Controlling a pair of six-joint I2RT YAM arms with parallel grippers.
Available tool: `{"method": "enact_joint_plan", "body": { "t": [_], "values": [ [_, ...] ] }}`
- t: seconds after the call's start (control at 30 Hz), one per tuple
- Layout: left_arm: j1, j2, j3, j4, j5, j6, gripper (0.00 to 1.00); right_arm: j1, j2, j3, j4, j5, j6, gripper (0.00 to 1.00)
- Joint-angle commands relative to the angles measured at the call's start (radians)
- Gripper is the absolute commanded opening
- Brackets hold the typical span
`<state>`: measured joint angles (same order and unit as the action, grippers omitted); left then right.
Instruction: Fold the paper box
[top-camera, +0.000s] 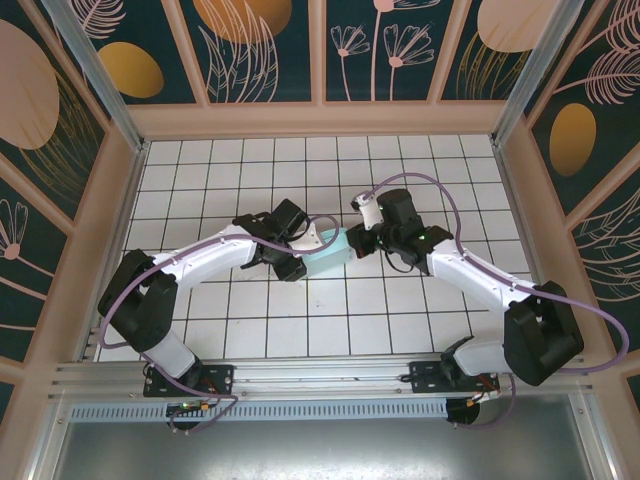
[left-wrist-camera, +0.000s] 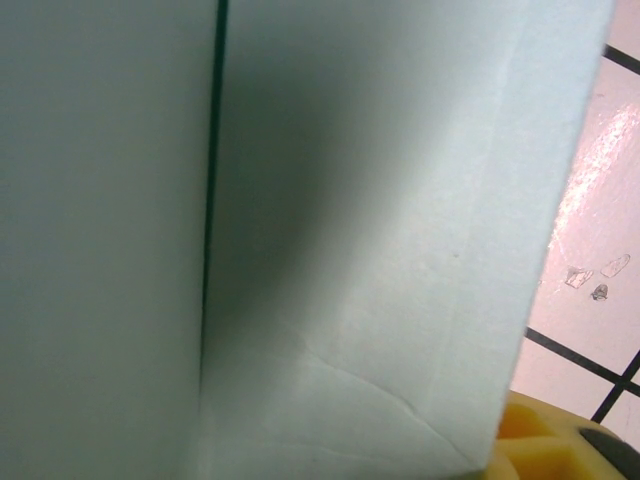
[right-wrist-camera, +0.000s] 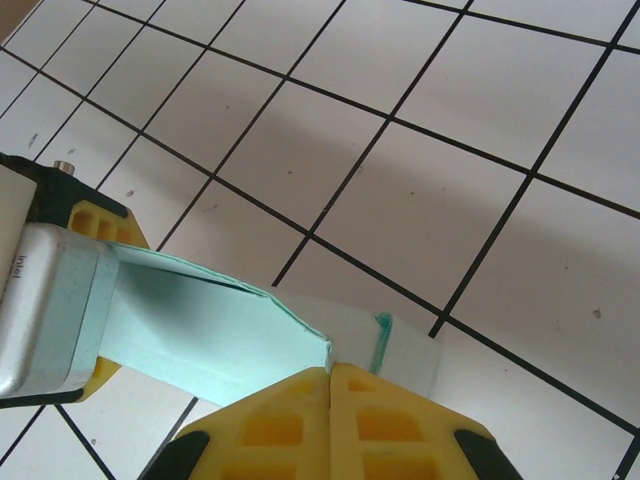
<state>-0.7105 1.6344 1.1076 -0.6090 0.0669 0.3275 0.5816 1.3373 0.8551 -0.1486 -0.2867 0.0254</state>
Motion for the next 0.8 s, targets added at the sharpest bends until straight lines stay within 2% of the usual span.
{"method": "enact_joint_plan", "body": {
  "t": [0.0,0.3,0.5,0.57,0.77],
  "values": [
    [0.008,0.027,0.008,0.043,-0.034,-0.022,0.37,0.02,-0.01,-0.046,-0.071,-0.047,-0.054,0.0],
    [0.008,0.03,0.01,0.051,-0.03,-0.021,0.41,0.019,0.017,-0.081,-0.006,-0.059,-0.042,0.0],
    [0.008,0.022,0.006,0.06,-0.043,-0.025,0.49,0.02,0.008,-0.103,0.031,-0.056,-0.059,0.0],
    [0.008,0.016,0.005,0.062,-0.043,-0.029,0.55,0.02,0.006,-0.109,0.039,-0.047,-0.063,0.0],
    [0.008,-0.021,0.003,0.068,-0.025,-0.056,0.61,0.02,0.007,-0.104,0.049,-0.029,-0.052,0.0]
  ]
}}
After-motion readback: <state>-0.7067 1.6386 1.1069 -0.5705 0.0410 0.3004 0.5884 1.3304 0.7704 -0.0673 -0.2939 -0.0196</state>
